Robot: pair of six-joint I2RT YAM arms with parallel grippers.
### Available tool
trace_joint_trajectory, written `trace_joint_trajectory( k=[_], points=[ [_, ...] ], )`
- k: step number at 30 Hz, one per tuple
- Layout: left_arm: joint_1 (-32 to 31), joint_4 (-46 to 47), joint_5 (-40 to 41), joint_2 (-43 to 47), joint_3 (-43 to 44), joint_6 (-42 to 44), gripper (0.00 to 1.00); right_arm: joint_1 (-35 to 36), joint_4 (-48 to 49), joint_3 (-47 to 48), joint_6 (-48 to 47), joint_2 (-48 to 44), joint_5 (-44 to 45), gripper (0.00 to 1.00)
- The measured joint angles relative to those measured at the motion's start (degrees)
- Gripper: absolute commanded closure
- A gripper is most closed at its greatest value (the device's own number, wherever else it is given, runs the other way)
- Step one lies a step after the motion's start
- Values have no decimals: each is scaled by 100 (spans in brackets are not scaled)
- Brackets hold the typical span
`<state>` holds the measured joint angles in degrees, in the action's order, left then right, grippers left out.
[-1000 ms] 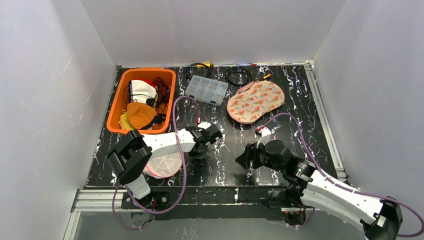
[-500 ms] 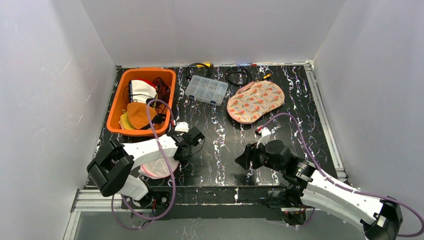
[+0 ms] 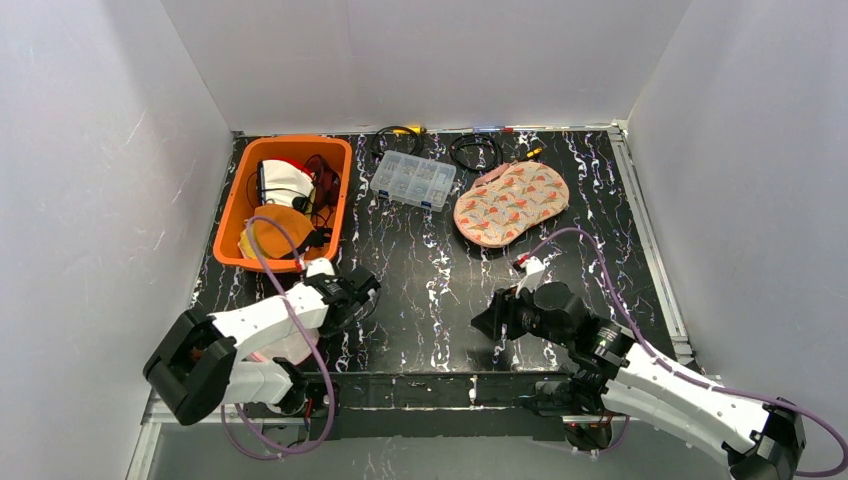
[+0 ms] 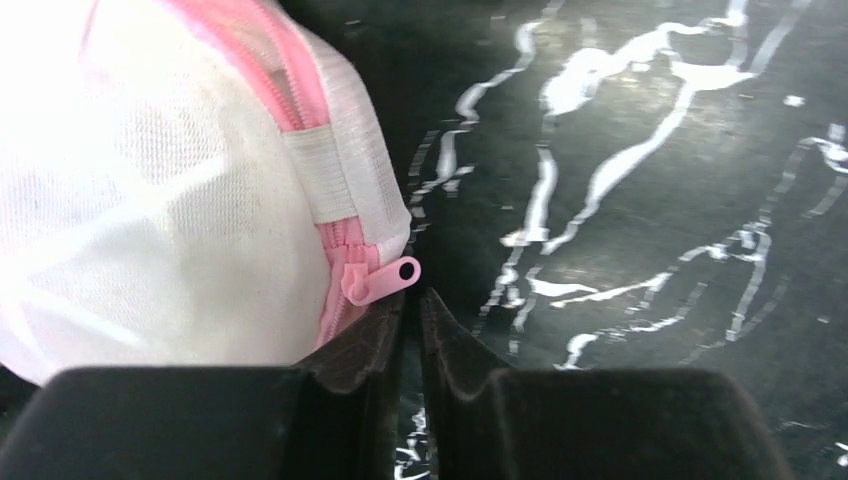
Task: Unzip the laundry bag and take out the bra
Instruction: Move the laundry bag to the center of the board.
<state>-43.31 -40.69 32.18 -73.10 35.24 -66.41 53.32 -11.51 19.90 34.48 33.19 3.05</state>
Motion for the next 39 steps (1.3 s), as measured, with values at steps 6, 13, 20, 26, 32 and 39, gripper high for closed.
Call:
trace_joint_trajectory(
  k=[6,13,20,26,32,39],
  points=[
    [170,-332,-4,385,-203,-142,73,0,-162,2,-28,-229,26,34],
    [-815,-459,127,557,745,546,40,0,-380,164,-236,-153,221,13],
    [-1711,662,-367,173,2380,2339,12,0,-664,968,-474,337,883,8],
    [-1600,2308,-1412,136,1753,3082,9,-643,-435,1499,-382,1534,1547,4],
    [-807,3259,-2516,284,608,2861,9,-3174,824,1412,415,3008,1115,2],
    [-704,3558,-2680,1414,79,2614,10,-4017,2798,942,1550,4454,501,2]
  ],
)
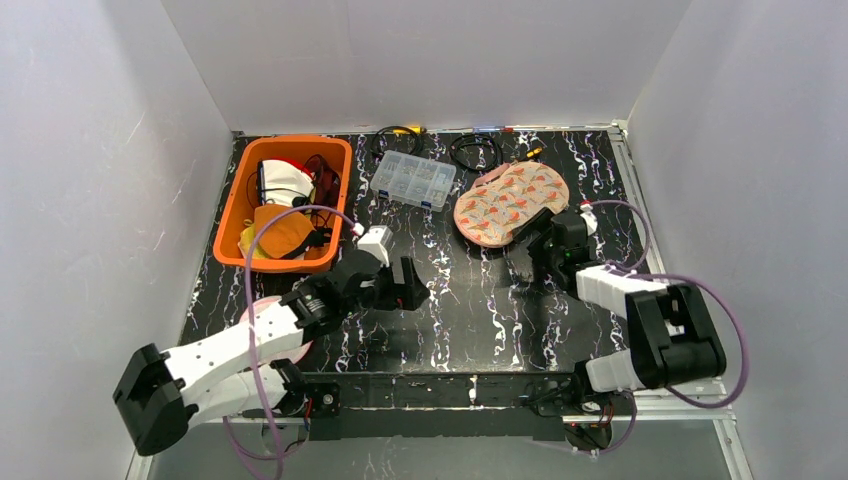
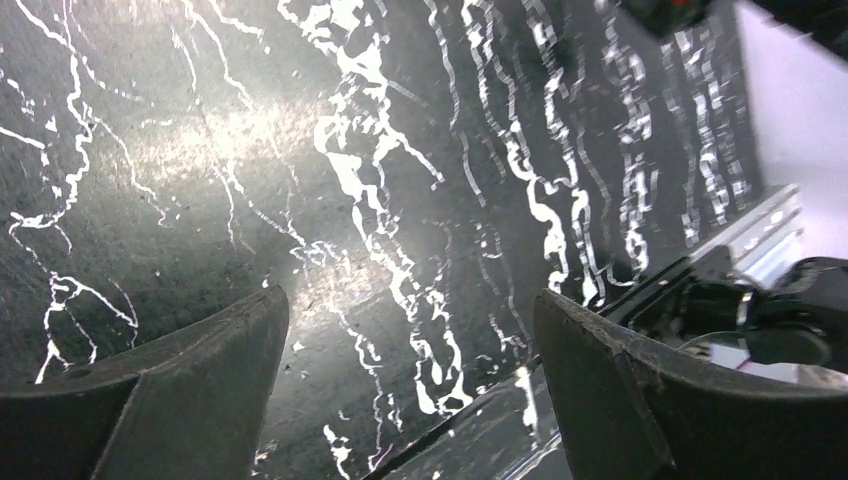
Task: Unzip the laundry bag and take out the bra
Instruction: Move the laundry bag to the center of the board.
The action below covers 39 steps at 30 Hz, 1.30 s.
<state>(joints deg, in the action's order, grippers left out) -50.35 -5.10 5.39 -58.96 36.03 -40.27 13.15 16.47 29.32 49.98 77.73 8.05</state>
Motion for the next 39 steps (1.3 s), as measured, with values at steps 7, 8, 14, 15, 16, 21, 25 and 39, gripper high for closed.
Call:
trace_joint_trajectory(
  k=[7,8,14,15,16,21,25,39],
  points=[
    [0,28,138,918,-474,-341,11,15,1121,-17,857,802,-256,7],
    [0,2,155,968,-516,-376,11,15,1220,-20,955,885,-278,9],
    [0,-125,245,1147,-678,-590,13,15,1947,-2,1440,1399,-424,32],
    [0,-142,275,1182,-719,-627,13,15,2035,35,1478,1508,-463,40],
    [0,-164,291,1211,-748,-647,13,24,2107,72,1497,1602,-501,49],
    [0,-321,402,1429,-903,-782,14,92,2138,70,1572,1847,-645,78],
    [0,-310,457,1488,-975,-850,15,243,2133,-197,1628,1578,-651,85],
    [0,-107,446,1084,-1211,-1152,22,3099,254,-1749,3418,-1727,1311,99]
  ],
)
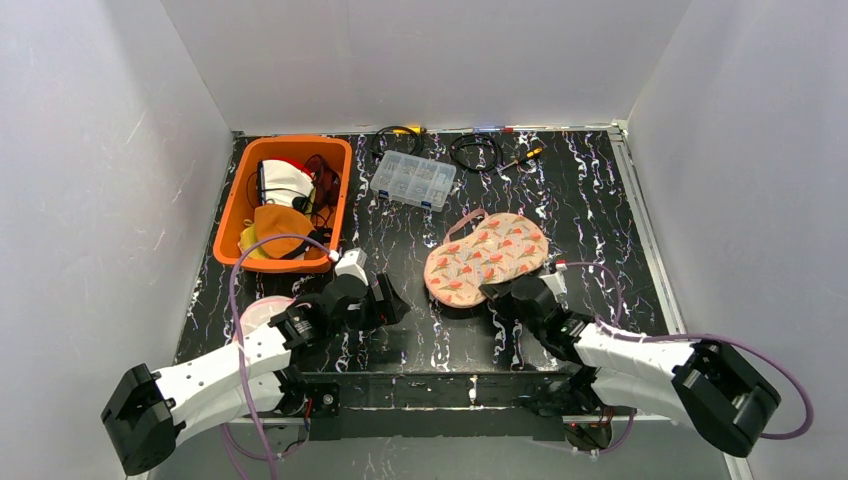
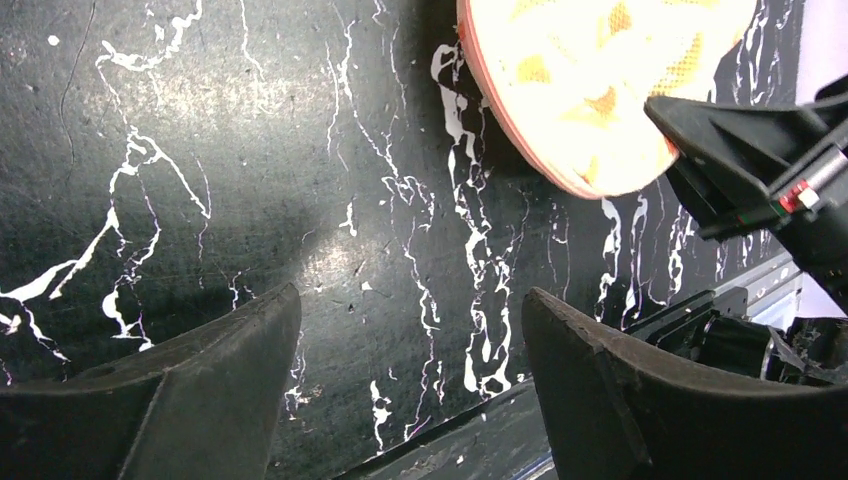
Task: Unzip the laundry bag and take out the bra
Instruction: Move the laundry bag to the center of the board, then adjust the laundry bag at the center of the board.
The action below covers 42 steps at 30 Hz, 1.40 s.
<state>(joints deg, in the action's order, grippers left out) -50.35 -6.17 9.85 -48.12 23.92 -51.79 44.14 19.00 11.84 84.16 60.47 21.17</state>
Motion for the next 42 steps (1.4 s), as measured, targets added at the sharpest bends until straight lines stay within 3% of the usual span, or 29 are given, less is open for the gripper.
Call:
trace_joint_trajectory(
  k=[6,7,12,15,21,27,31,35,38,42],
  points=[
    [-17,15,-4,-125,-59,-219,24,1235,-693,-4,1095,-151,793,98],
    [-37,11,0,-138,-68,-258,24,1388,-743,-4,1235,-66,874,90],
    [-111,-87,35,-160,-81,-466,24,1823,-761,55,1779,446,1156,29],
    [-133,-166,39,-129,-101,-505,21,1825,-894,404,1513,463,1204,3],
    [-164,-358,22,-96,-94,-481,19,1825,-2315,1908,-363,505,1078,1],
    [-179,-448,-101,-116,-90,-387,17,1600,-3174,2791,-2924,-365,920,1],
    [-201,-409,-339,-118,-79,-186,17,-341,-3403,3252,-4284,-389,-11,1],
    [-234,-402,-568,-114,-52,-61,17,-2096,-3230,3060,-4863,-68,-675,1],
    [-240,-374,-667,-68,-50,-31,17,-2750,-2739,2479,-4850,57,-935,1],
    [-280,-319,-739,114,-52,-52,18,-3071,-1475,1202,-4478,-101,-1099,1]
  ],
)
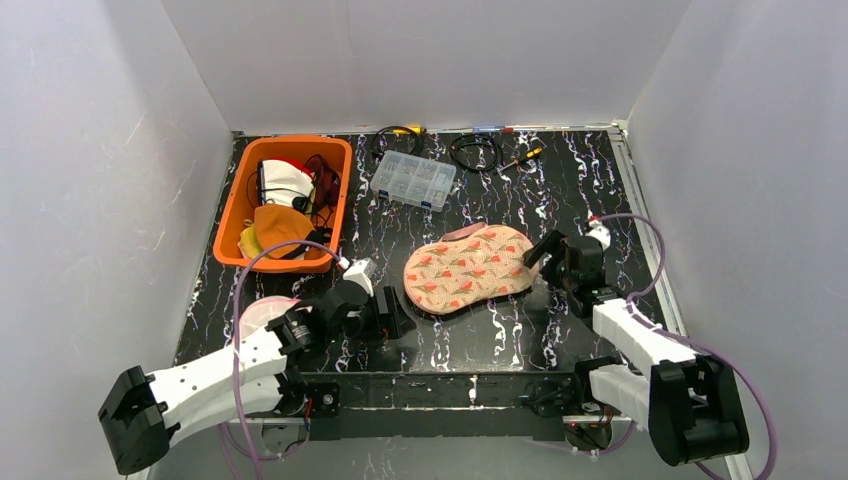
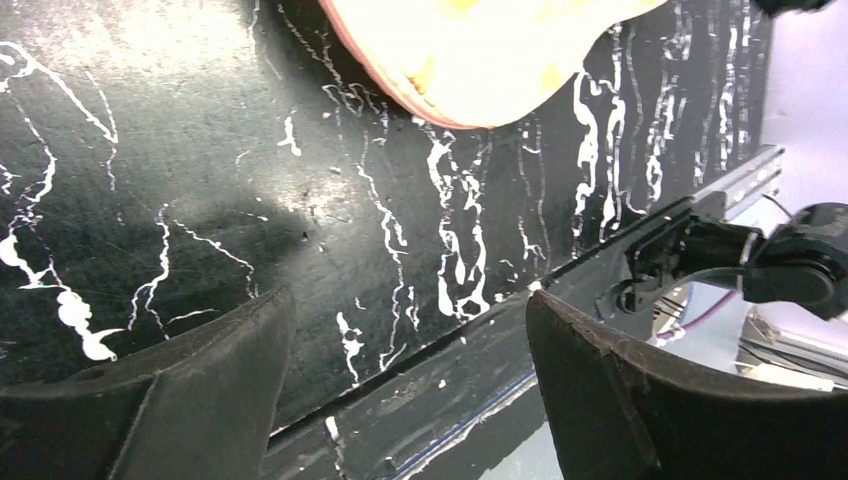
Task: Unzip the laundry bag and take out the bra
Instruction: Adjust the laundry bag at the center of the board.
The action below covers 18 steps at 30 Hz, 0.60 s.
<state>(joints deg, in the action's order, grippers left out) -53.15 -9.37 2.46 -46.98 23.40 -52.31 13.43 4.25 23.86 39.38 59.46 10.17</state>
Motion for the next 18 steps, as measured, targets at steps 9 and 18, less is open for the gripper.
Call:
trace_joint_trajectory(
  k=[9,18],
  points=[
    [-74,52,7,793,-236,-184,20,-179,1285,-444,256,686,-723,21],
    [-98,20,146,1095,-470,-339,21,-173,2232,-1537,911,59,-1624,41]
  ],
)
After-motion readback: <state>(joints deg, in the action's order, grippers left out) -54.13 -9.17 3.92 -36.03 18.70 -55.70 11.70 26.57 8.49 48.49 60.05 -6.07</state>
